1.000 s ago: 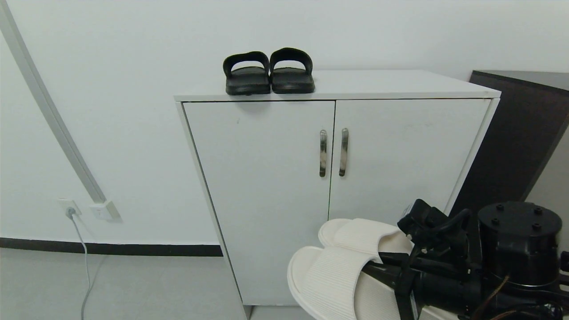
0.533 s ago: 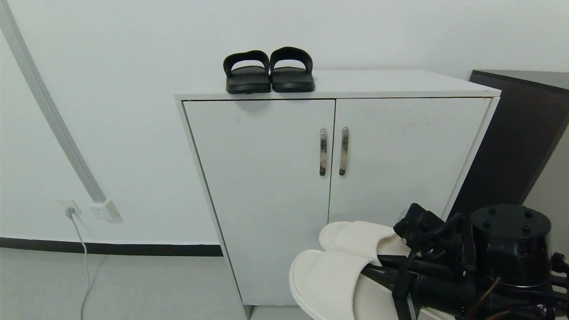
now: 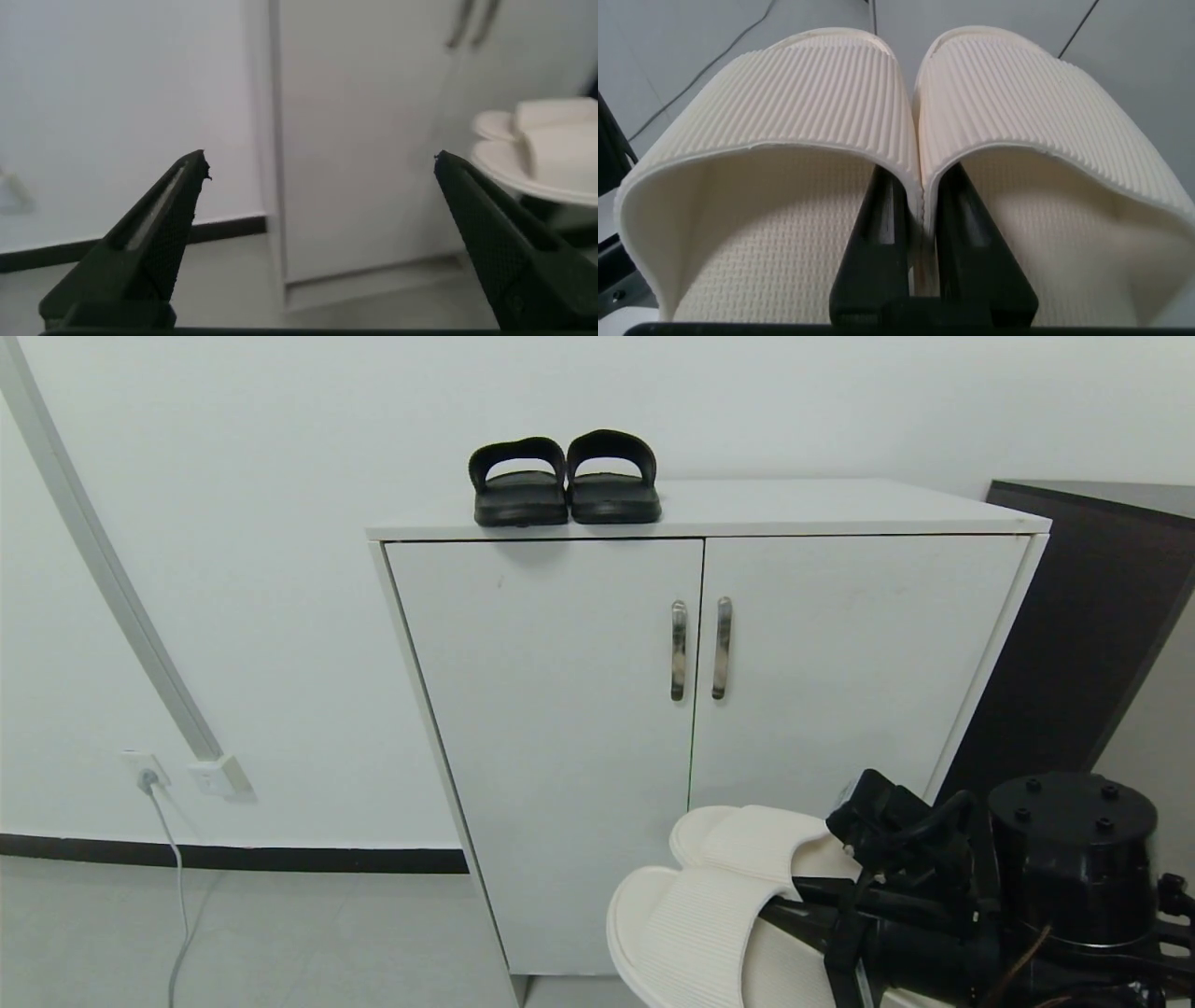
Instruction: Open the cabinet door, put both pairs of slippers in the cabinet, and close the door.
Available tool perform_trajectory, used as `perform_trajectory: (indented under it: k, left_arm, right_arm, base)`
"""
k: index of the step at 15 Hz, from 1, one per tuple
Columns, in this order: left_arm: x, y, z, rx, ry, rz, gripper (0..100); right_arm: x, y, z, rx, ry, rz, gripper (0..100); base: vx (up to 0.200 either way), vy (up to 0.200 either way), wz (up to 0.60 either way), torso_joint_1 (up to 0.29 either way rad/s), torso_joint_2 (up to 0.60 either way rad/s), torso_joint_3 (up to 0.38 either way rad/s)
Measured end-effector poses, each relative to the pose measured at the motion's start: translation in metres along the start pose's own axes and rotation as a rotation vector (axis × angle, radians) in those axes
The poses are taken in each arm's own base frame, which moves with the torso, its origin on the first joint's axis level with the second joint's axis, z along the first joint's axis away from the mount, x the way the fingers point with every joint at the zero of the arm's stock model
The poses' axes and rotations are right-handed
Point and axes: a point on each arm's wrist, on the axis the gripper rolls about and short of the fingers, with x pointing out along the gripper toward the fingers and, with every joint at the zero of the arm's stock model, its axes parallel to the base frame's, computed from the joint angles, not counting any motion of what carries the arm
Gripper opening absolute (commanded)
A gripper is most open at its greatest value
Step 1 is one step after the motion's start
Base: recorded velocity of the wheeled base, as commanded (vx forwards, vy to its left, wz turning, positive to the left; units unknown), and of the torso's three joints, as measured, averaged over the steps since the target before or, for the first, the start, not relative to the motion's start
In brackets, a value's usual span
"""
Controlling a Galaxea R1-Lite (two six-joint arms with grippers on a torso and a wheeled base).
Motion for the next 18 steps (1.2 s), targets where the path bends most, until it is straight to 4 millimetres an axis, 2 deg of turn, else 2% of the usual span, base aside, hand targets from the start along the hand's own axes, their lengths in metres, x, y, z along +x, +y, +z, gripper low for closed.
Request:
perform_trajectory:
  k: [2, 5, 8, 13, 18]
  left_arm:
    - [0.018, 0.002, 0.01, -0.011, 0.033, -0.152, 100]
    - [0.049, 0.004, 0.033, -0.012, 0.053, -0.294, 100]
    - [0.087, -0.004, 0.055, -0.005, 0.076, -0.442, 100]
    - [0.148, -0.03, 0.079, -0.024, 0.111, -0.621, 100]
    - [0.211, -0.07, 0.085, -0.073, 0.02, -0.758, 100]
  right_arm:
    - [0.0, 0.0, -0.002, 0.001, 0.007, 0.0, 0]
    - [-0.001, -0.001, -0.005, 0.007, 0.017, -0.003, 0]
    - [-0.001, -0.002, -0.006, 0.01, 0.019, -0.007, 0]
    - [-0.003, -0.005, -0.009, 0.012, 0.01, -0.021, 0]
    - [-0.002, -0.006, -0.011, 0.018, 0.017, -0.025, 0]
  base:
    - [0.0, 0.0, 0.0, 0.0, 0.0, 0.0]
    - [0.0, 0.0, 0.0, 0.0, 0.0, 0.0]
    - [0.0, 0.0, 0.0, 0.0, 0.0, 0.0]
    - [0.0, 0.0, 0.0, 0.0, 0.0, 0.0]
    - [0.0, 0.0, 0.0, 0.0, 0.0, 0.0]
